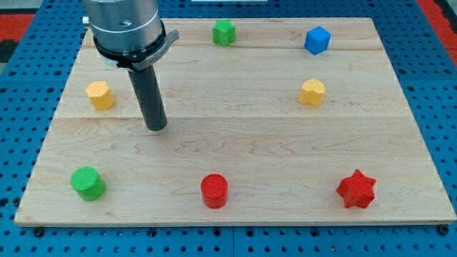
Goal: Move the red star towards the center
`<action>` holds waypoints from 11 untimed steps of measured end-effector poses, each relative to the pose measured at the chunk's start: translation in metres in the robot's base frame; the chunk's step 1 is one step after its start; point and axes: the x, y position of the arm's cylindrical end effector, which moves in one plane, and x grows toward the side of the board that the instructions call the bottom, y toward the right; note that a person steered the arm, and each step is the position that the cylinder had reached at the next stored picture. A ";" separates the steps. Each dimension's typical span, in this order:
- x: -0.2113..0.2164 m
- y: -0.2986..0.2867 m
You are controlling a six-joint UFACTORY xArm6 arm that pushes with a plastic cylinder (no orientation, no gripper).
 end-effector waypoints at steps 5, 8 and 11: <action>0.006 -0.004; 0.022 0.369; 0.137 0.324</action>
